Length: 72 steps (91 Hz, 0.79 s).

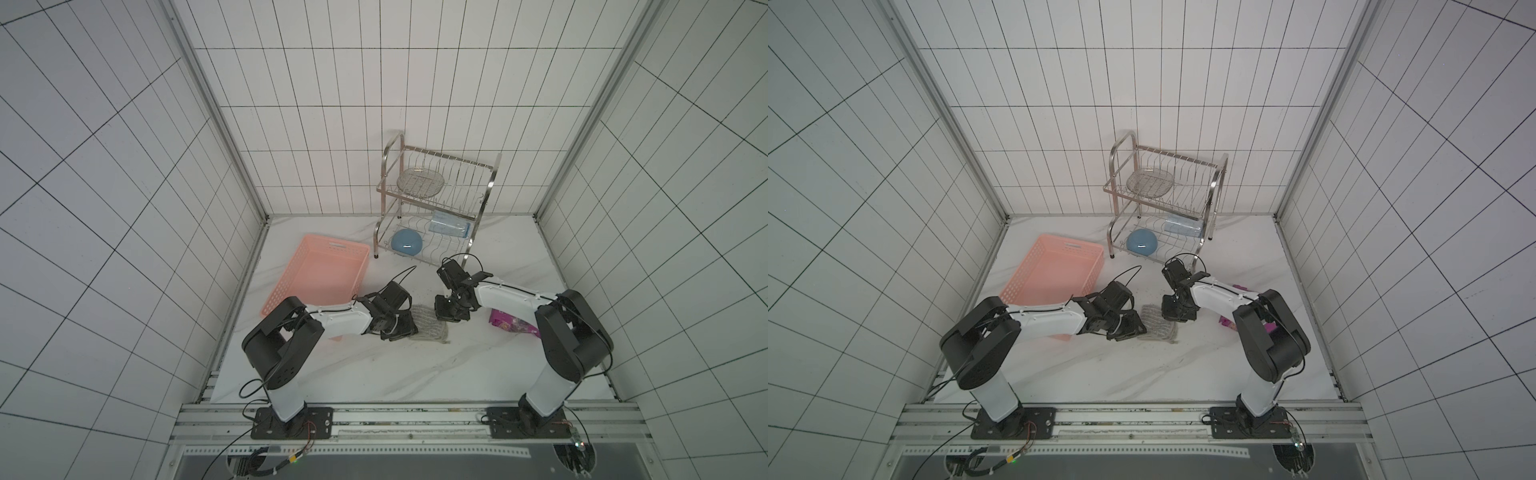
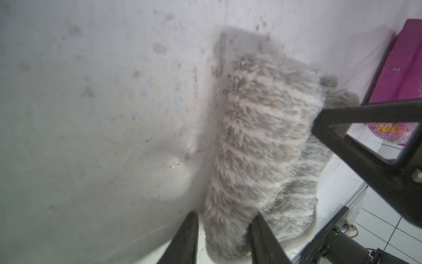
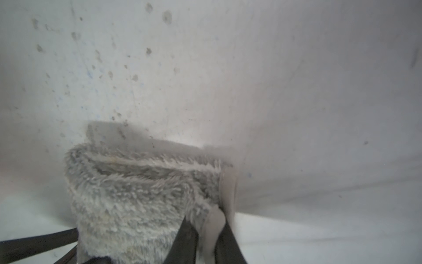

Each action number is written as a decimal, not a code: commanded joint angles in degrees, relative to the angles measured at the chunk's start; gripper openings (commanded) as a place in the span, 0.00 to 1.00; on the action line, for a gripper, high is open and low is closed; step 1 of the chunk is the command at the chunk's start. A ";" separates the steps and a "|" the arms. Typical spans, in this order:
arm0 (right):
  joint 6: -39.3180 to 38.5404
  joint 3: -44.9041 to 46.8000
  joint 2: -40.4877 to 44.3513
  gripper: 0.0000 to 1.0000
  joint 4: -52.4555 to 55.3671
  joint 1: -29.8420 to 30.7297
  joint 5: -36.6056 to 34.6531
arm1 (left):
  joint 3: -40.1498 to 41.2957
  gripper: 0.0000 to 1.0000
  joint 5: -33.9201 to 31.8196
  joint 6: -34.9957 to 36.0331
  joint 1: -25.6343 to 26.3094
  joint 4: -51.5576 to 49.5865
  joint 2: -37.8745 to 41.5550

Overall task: Fold the square dishcloth
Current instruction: Fold the cleaning item at the center of the board.

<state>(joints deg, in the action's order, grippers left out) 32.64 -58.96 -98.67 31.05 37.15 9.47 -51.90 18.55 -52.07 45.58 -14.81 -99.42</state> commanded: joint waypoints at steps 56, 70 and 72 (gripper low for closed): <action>7.43 3.07 16.20 0.20 0.07 2.92 5.00 | -2.10 0.44 -7.27 -0.33 0.29 -5.57 11.17; 10.50 6.57 14.99 0.17 -6.55 2.94 11.17 | -3.47 0.36 -3.63 -0.08 0.33 -1.36 7.51; 10.57 6.75 14.58 0.17 -6.93 3.00 11.66 | -3.76 0.34 -2.95 -0.12 0.44 -0.70 6.79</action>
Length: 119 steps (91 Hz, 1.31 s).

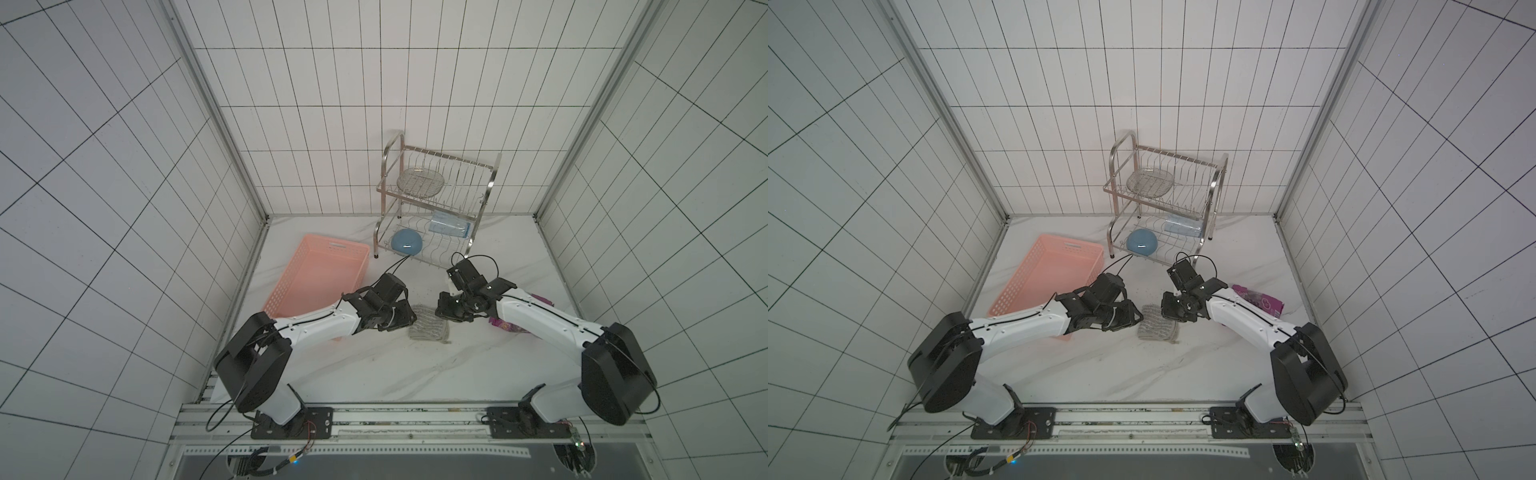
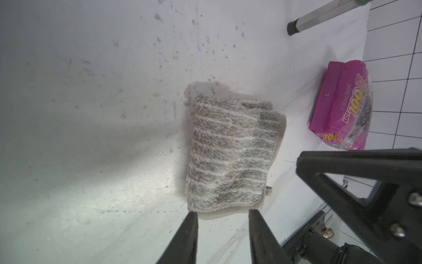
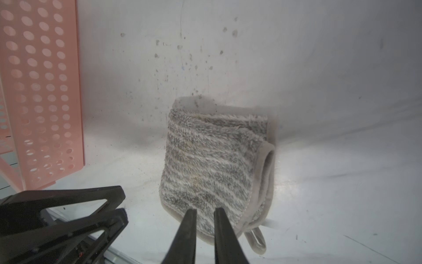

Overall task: Fold the square dishcloth
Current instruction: Fold the cleaning item at the center of the board.

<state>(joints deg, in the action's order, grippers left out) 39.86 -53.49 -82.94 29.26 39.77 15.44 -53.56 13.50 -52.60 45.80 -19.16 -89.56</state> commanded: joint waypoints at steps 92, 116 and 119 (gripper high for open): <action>-3.38 10.10 -4.20 0.17 -9.07 -4.15 8.90 | -0.90 0.29 5.18 -0.43 0.01 7.78 -10.90; -6.36 4.91 0.50 0.19 -4.35 -5.54 5.44 | -1.92 0.31 3.54 0.13 0.54 6.44 -4.73; -6.43 4.33 0.41 0.19 -4.46 -5.93 5.55 | -1.64 0.31 3.43 0.06 0.60 6.34 -4.56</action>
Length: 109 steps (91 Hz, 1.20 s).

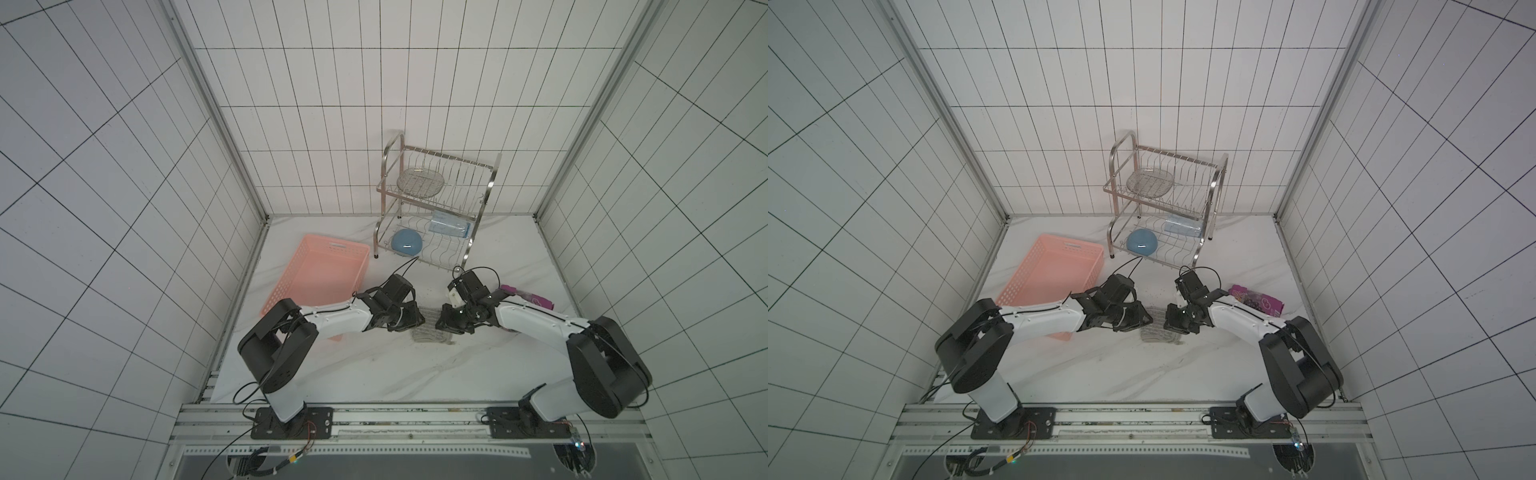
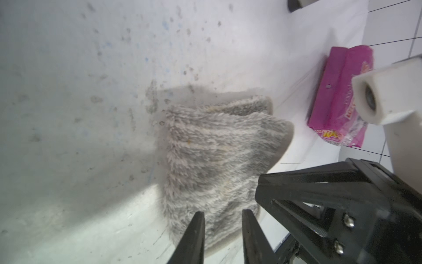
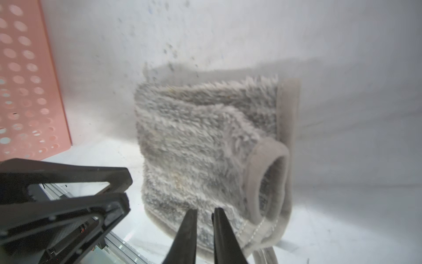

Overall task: Fold the square dishcloth
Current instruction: Fold the cleaning item at the center of the board, then smooth out the cleaning item at the center of the board.

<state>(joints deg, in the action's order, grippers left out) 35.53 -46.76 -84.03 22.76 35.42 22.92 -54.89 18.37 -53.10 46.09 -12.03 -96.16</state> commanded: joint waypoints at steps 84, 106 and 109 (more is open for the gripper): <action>-3.71 -7.11 -17.81 0.17 -9.82 -9.17 9.52 | 3.06 0.26 1.40 -1.78 2.58 5.33 -7.70; -6.37 -10.61 -13.15 0.16 -3.18 -9.13 7.32 | 1.93 0.38 1.73 -2.22 2.65 5.05 -5.85; -6.61 -10.80 -12.12 0.17 -2.07 -9.11 6.69 | 1.59 0.38 1.65 -2.26 2.61 4.79 -5.20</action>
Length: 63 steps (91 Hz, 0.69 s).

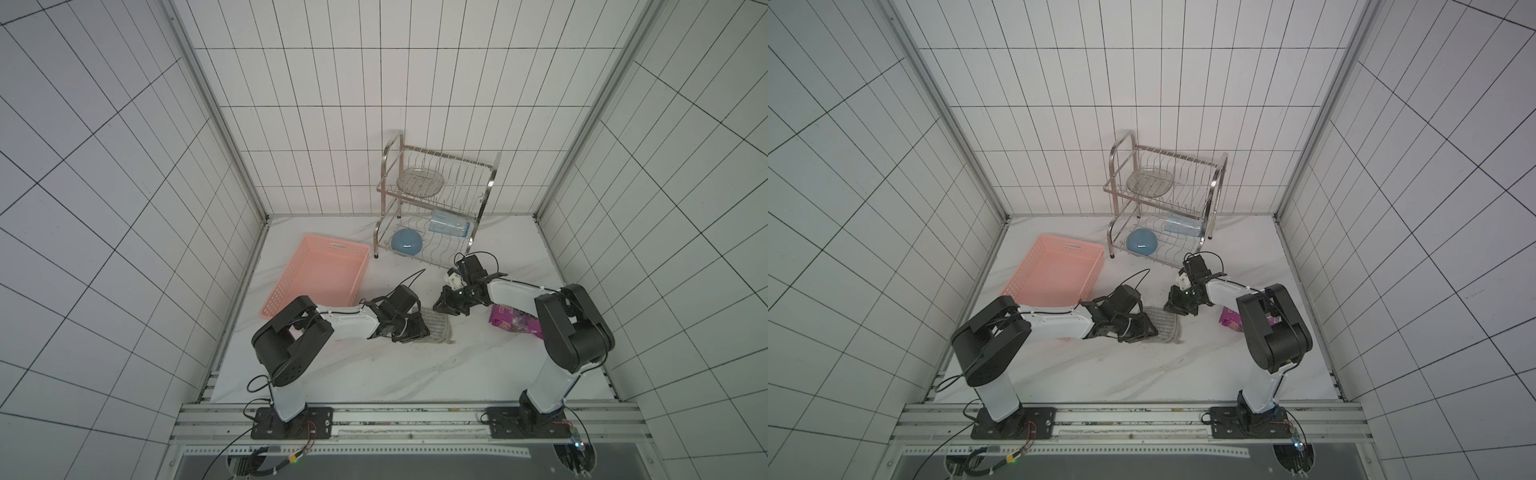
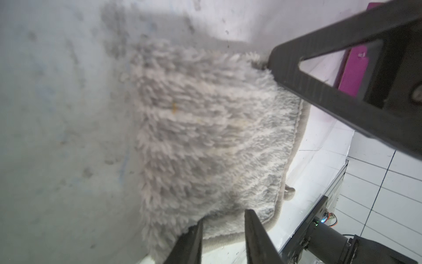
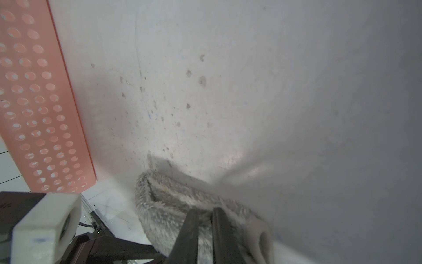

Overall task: Fold the square dishcloth
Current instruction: Smooth out the cleaning item at the center of the board.

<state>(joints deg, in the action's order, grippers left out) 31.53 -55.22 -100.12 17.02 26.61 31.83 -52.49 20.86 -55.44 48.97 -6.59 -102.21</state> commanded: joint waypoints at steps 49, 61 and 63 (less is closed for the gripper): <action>-0.69 3.01 22.74 0.58 15.43 -0.37 -22.29 | -0.91 0.48 -9.44 3.89 -6.15 -12.18 17.71; -1.64 1.91 29.15 0.82 19.00 -2.35 -31.44 | -1.04 0.68 -17.89 8.34 -12.06 -20.14 27.83; -1.82 1.75 30.19 0.85 19.41 -2.86 -32.66 | -1.04 0.73 -19.64 8.93 -13.09 -21.43 29.70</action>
<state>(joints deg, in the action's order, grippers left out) 30.76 -52.03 -75.00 31.18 25.98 10.61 -53.34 10.37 -51.27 40.25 -20.40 -80.51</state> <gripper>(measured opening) 0.795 0.657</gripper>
